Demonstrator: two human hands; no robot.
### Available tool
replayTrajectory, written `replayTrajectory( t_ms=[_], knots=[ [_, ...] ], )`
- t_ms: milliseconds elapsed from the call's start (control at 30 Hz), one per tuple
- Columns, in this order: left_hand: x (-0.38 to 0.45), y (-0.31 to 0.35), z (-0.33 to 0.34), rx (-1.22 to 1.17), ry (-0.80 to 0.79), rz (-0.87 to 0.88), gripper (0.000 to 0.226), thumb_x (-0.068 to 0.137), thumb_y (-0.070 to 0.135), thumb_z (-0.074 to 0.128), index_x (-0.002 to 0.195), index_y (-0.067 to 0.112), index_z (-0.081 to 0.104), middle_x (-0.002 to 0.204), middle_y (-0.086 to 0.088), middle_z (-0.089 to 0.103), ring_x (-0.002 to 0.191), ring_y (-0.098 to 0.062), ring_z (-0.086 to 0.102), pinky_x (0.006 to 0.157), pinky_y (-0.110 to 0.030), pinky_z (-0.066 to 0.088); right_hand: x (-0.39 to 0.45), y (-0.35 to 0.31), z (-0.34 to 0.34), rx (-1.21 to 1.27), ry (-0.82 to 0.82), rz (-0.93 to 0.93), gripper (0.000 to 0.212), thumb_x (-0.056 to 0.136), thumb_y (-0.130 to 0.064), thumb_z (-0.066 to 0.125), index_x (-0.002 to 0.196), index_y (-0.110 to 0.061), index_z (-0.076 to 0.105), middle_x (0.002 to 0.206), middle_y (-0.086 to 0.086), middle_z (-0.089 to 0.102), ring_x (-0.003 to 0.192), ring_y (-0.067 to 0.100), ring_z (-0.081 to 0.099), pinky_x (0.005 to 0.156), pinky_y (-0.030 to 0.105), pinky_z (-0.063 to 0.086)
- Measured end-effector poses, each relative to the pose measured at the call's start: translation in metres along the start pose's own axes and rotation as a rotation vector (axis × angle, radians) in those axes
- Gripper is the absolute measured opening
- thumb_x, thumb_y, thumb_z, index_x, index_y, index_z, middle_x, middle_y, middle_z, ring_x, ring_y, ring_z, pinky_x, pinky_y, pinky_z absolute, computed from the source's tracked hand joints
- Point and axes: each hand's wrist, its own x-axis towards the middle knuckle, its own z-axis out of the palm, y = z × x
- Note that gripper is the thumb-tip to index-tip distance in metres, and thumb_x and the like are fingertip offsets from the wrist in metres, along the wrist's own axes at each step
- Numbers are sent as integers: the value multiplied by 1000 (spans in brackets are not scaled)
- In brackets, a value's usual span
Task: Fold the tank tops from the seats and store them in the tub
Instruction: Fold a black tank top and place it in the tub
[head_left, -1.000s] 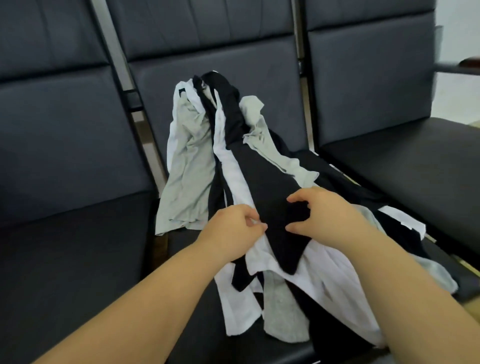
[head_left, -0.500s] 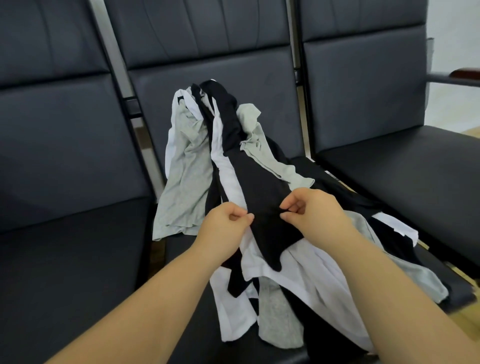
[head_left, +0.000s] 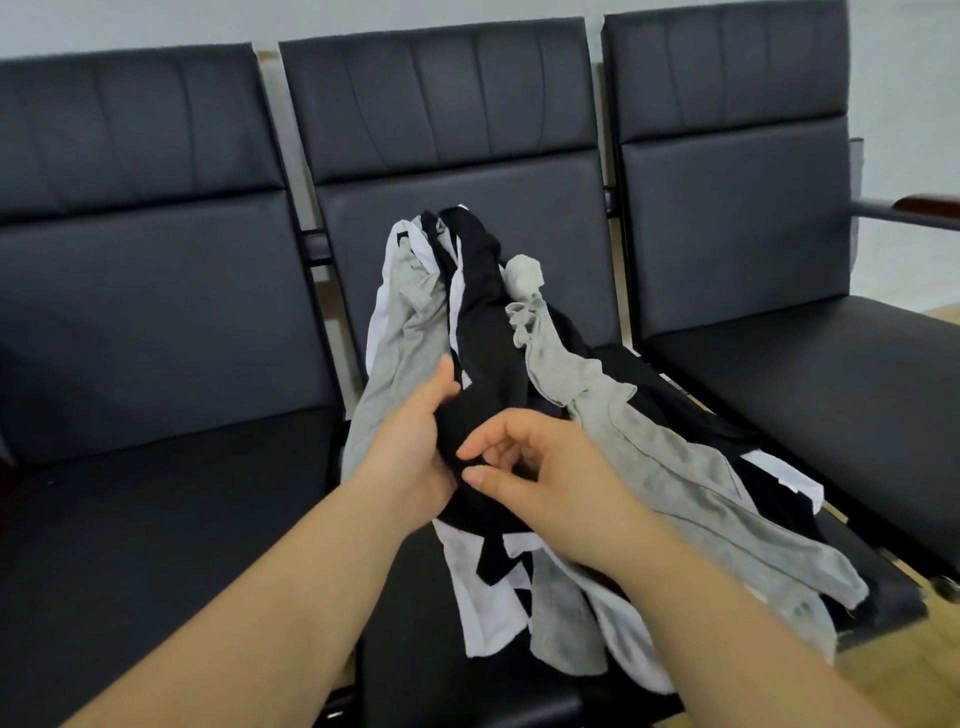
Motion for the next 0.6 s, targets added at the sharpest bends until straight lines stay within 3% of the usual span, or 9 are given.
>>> replayTrajectory(
  t_ms=[67, 167, 267, 333, 400, 500, 600],
  knots=[
    [-5, -1, -7, 46, 43, -14, 26, 91, 20, 62, 115, 12, 62, 108, -13, 70, 99, -27, 67, 88, -39, 53, -5, -6, 4, 41, -41, -10, 24, 82, -11, 72, 84, -35, 66, 81, -7, 64, 80, 10, 59, 83, 22, 51],
    [-11, -1, -18, 70, 105, 3, 30, 93, -6, 48, 104, 19, 60, 90, -7, 72, 81, -21, 69, 67, -32, 54, -9, -8, 4, 104, -71, 31, 19, 80, -14, 75, 87, -29, 66, 76, -9, 63, 74, 4, 57, 78, 17, 50],
    [-19, 4, -25, 6, 32, 13, 38, 94, -10, 37, 96, 20, 60, 79, -1, 75, 75, -17, 71, 65, -31, 57, -2, 6, 3, 74, 100, 202, 19, 79, -31, 76, 92, -28, 62, 80, -8, 66, 73, 5, 61, 77, 21, 51],
    [-22, 7, -30, -17, -20, 29, 41, 94, -9, 34, 98, 20, 62, 83, 1, 75, 74, -15, 72, 64, -29, 58, 4, 17, 2, 145, 207, 395, 32, 82, -42, 71, 105, -22, 61, 93, -3, 68, 82, 10, 67, 81, 30, 55],
    [-27, 10, -33, -11, -75, 40, 41, 93, -8, 34, 101, 19, 63, 87, 2, 76, 78, -14, 72, 68, -29, 54, 9, 21, 3, 381, 204, 551, 36, 86, -46, 65, 108, -18, 59, 102, 2, 65, 90, 16, 68, 79, 33, 57],
    [-36, 11, -34, 102, -146, 31, 38, 93, -8, 39, 103, 19, 64, 95, 3, 75, 87, -13, 71, 73, -27, 55, 16, 20, 9, 732, 200, 607, 18, 90, -36, 63, 91, -19, 58, 97, 5, 65, 92, 19, 67, 80, 33, 56],
    [-42, 7, -42, 290, -185, -10, 39, 93, -10, 42, 104, 21, 65, 116, 1, 70, 103, -15, 67, 79, -25, 56, 25, 23, 18, 892, 241, 612, 17, 91, -22, 64, 100, -8, 64, 102, 8, 70, 92, 16, 67, 78, 26, 56]
  ],
)
